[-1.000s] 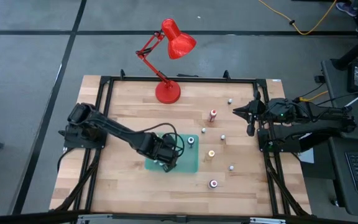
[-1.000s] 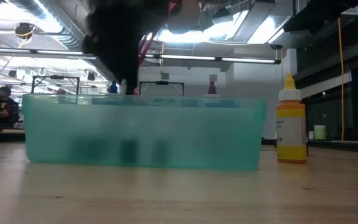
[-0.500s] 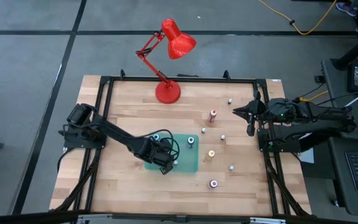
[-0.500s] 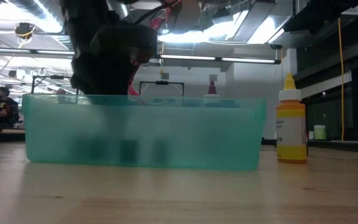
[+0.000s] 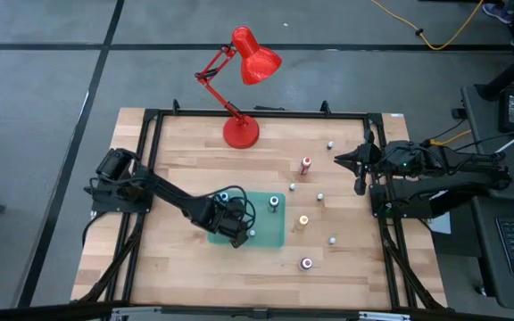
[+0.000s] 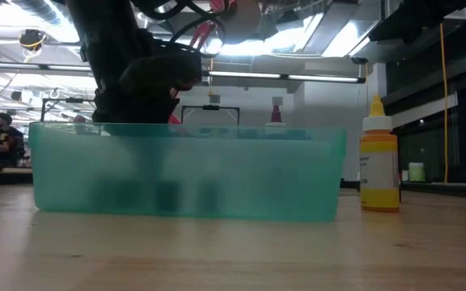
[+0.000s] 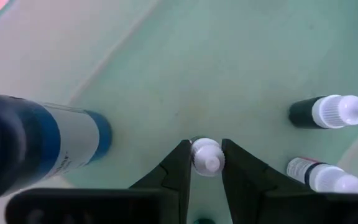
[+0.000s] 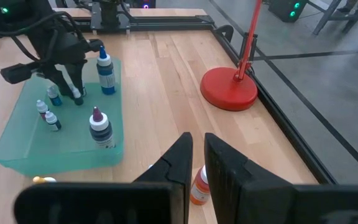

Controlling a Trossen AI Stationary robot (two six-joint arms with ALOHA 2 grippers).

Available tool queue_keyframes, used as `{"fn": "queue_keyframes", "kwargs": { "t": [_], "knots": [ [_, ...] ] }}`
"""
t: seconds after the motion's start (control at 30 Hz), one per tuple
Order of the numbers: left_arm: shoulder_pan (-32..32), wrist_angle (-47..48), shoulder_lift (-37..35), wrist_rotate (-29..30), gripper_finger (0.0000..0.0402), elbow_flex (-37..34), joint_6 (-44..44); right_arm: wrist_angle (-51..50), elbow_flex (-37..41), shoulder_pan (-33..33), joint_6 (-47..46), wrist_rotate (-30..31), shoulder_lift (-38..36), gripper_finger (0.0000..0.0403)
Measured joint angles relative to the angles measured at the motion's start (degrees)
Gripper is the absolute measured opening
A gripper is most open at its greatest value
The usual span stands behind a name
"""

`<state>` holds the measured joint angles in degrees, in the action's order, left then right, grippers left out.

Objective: Pick & Place food coloring
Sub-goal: Put the small black bottle into the green bin, then put the large orange bottle into the green bin

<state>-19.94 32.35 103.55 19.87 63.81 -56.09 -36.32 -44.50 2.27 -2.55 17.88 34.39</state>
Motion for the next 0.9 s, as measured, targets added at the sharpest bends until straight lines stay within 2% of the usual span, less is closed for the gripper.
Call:
{"fn": "queue_keyframes", "kwargs": {
  "t": [0.1,0.5,0.67,0.9],
  "knots": [
    [0.21,-0.88,0.0,-1.51,0.008,0.0,0.35,0.0,0.01,-0.01,0.02,0.01,-0.02,0.0046],
    [0.21,-0.12,0.0,-1.34,0.0129,1.03,0.86,0.0,-0.01,0.0,0.0,0.01,0.0,0.0046],
    [0.21,4.92,0.0,-1.05,0.0139,6.17,3.83,0.0,-0.01,-0.01,0.02,0.01,-0.01,0.0046],
    [0.53,17.97,0.0,2.5,0.0141,17.23,5.33,-0.02,0.01,-0.01,0.02,0.01,0.0,0.0046]
  ]
}}
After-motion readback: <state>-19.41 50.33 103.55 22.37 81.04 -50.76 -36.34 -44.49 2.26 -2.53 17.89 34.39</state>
